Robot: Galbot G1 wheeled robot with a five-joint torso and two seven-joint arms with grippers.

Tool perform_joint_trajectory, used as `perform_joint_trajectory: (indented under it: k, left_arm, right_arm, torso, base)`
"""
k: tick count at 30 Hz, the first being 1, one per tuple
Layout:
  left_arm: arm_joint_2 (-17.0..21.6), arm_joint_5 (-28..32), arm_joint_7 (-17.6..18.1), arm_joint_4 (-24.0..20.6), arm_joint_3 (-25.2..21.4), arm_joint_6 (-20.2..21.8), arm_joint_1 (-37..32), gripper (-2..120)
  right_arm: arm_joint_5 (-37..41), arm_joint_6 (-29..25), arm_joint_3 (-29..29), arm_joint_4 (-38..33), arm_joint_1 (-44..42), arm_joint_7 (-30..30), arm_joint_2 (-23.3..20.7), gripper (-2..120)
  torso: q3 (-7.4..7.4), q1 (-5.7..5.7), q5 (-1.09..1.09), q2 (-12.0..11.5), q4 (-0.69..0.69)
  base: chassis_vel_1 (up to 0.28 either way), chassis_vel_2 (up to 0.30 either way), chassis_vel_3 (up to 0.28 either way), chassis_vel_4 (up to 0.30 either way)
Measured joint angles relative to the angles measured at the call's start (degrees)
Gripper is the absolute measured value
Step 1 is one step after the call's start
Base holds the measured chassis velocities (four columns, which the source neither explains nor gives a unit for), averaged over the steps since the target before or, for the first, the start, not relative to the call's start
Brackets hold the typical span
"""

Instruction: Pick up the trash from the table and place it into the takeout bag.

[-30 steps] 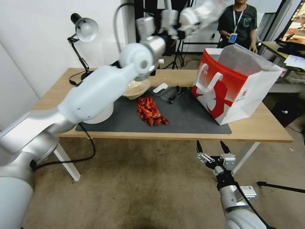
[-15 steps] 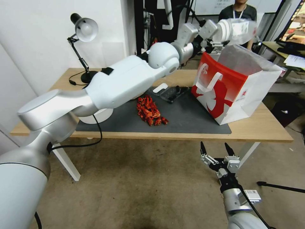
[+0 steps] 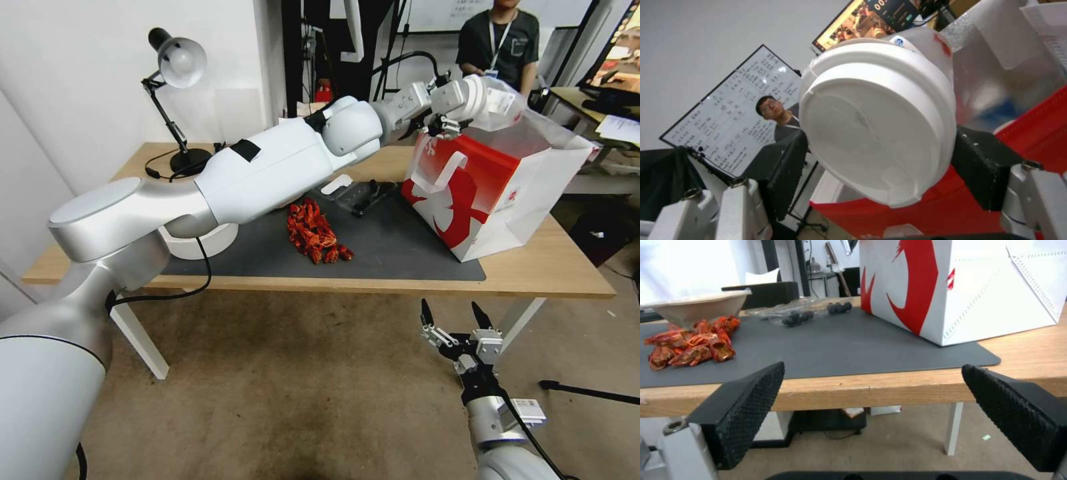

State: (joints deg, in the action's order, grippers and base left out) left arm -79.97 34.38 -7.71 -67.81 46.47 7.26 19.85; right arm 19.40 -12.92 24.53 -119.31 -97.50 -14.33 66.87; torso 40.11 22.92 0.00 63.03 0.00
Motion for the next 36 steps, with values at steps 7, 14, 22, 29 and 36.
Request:
perform_joint_trajectory:
  k: [7, 14, 22, 29, 36]
  left_arm:
    - [0.4, 0.3, 0.2, -0.5, 0.0, -0.4, -0.2, 72]
    - [0.4, 0.1, 0.4, -1.0, 0.5, -1.0, 0.1, 72]
    - [-0.4, -0.3, 0.6, -0.7, 0.7, -1.7, 0.2, 72]
    - [0.2, -0.2, 1.2, -1.0, 0.8, -1.6, 0.3, 97]
    - [0.3, 0.0, 1.7, -1.1, 0.9, -1.6, 0.5, 100]
  right_arm:
    - [0.1, 0.0, -0.3, 0.2, 0.4, 0.0, 0.0, 100]
    - [0.1, 0.0, -0.3, 0.2, 0.4, 0.1, 0.0, 100]
    - [0.1, 0.0, -0.1, 0.1, 0.2, 0.2, 0.1, 100]
    - [0.2, 0.2, -0.2, 0.5, 0.9, 0.3, -0.1, 100]
    - [0.2, 0.3, -0.5, 0.8, 1.3, 0.3, 0.0, 100]
  torso:
    - [0.00, 0.00, 0.00, 0.0, 0.01]
    - [0.00, 0.00, 0.00, 0.0, 0.00]
    - [0.00, 0.00, 0.00, 0.0, -0.02]
    - [0.00, 0.00, 0.00, 0.0, 0.00]
    - [0.00, 0.00, 0.00, 0.0, 0.00]
  base:
    - [0.000, 0.000, 0.000, 0.000]
    - [0.000, 0.000, 0.000, 0.000]
    - [0.000, 0.000, 0.000, 0.000]
    - [0.000, 0.000, 0.000, 0.000]
    - [0.000, 0.000, 0.000, 0.000]
